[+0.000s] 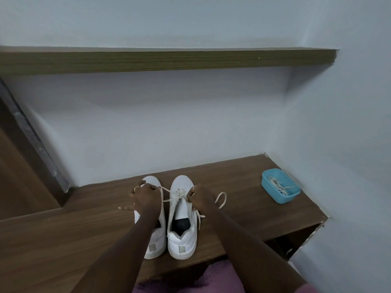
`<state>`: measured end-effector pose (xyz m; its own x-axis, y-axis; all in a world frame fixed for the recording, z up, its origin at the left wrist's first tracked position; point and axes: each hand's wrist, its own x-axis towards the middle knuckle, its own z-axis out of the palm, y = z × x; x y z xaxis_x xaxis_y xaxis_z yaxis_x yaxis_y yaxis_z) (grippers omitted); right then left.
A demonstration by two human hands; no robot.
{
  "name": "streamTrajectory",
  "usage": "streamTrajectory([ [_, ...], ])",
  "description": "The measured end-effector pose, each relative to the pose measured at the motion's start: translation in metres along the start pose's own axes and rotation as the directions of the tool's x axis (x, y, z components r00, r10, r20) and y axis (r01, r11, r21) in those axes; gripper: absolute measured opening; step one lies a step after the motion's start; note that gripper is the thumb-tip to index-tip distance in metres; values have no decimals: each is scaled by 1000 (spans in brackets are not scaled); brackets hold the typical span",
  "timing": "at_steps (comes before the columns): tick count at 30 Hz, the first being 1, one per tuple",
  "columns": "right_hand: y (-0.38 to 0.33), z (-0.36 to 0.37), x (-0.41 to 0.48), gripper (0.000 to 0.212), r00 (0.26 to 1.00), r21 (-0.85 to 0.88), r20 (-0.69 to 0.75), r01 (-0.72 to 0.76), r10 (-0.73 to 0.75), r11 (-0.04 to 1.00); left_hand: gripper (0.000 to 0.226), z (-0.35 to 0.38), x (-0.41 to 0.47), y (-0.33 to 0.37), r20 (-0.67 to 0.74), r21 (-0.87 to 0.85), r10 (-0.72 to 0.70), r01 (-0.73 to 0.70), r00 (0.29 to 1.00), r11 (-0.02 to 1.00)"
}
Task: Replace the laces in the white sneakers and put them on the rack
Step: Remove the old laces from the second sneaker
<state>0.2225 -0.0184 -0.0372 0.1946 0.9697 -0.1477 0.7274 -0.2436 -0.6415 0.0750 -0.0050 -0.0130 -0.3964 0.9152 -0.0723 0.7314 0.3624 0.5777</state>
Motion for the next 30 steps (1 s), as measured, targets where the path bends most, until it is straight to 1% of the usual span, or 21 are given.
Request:
streamTrajectory([
  [2,1,0,1,18,1000,-1,-9,-3,3,1000,30,-1,1,0,-38,-46,-58,56,998,997],
  [4,3,-1,1,21,1000,12,-12,-7,7,1000,34,-6,9,-4,-41,-124,-141,135,989,983],
  [5,5,-2,1,22,1000,20,-8,-9,9,1000,33,-8,14,-7,-32,-115,-160,155,987,981],
  [7,6,-2,2,22,1000,35,2,-18,18,999,31,-12,23,-12,-28,-34,-143,142,989,989],
  [9,4,-1,1,21,999,47,-2,-32,32,998,30,-12,27,-13,-41,-17,-81,80,996,997],
  [10,4,0,1,21,999,50,-10,-32,33,998,35,-10,26,-13,-35,-16,-31,31,999,999],
  [12,3,2,1,20,999,57,-17,-30,31,998,47,-4,23,-13,15,13,125,-125,992,992],
  [13,3,3,0,20,999,64,-16,-33,34,997,48,0,21,-12,65,29,210,-212,975,977],
  [14,3,3,1,20,999,67,-14,-34,35,997,44,3,17,-10,126,75,302,-313,945,947],
  [15,4,2,1,19,999,74,-11,-37,38,997,39,7,12,-8,179,160,400,-427,899,890],
  [16,5,2,0,18,999,87,-6,-41,42,995,35,10,6,-3,232,253,487,-535,842,806],
  [18,5,2,0,17,999,111,-2,-41,41,993,30,15,-8,5,318,368,609,-687,727,627],
  [19,6,2,0,18,999,112,-1,-43,43,993,26,19,-14,7,334,390,666,-741,667,547],
  [21,5,2,-2,21,999,111,3,-51,51,993,7,27,-19,4,287,472,776,-788,561,395],
  [22,5,1,-2,22,999,91,-4,-36,36,995,11,28,-20,2,247,532,794,-763,555,367],
  [23,5,1,-1,22,1000,59,-14,-14,15,998,20,33,-16,-1,209,547,785,-735,583,401],
  [24,5,1,-1,22,1000,33,-20,4,-3,999,25,35,-12,-3,206,536,745,-710,635,457],
  [25,5,1,-1,22,1000,16,-20,10,-10,1000,28,34,-10,-4,187,535,729,-691,658,486],
  [27,4,1,0,21,1000,1,-13,19,-19,1000,27,30,-11,-5,147,514,681,-643,718,567],
  [29,4,2,2,20,1000,8,-17,10,-10,1000,23,21,-14,-3,103,426,608,-588,787,688],
  [30,3,3,2,20,1000,16,-21,8,-7,1000,19,20,-10,-4,84,362,544,-534,835,764],
])
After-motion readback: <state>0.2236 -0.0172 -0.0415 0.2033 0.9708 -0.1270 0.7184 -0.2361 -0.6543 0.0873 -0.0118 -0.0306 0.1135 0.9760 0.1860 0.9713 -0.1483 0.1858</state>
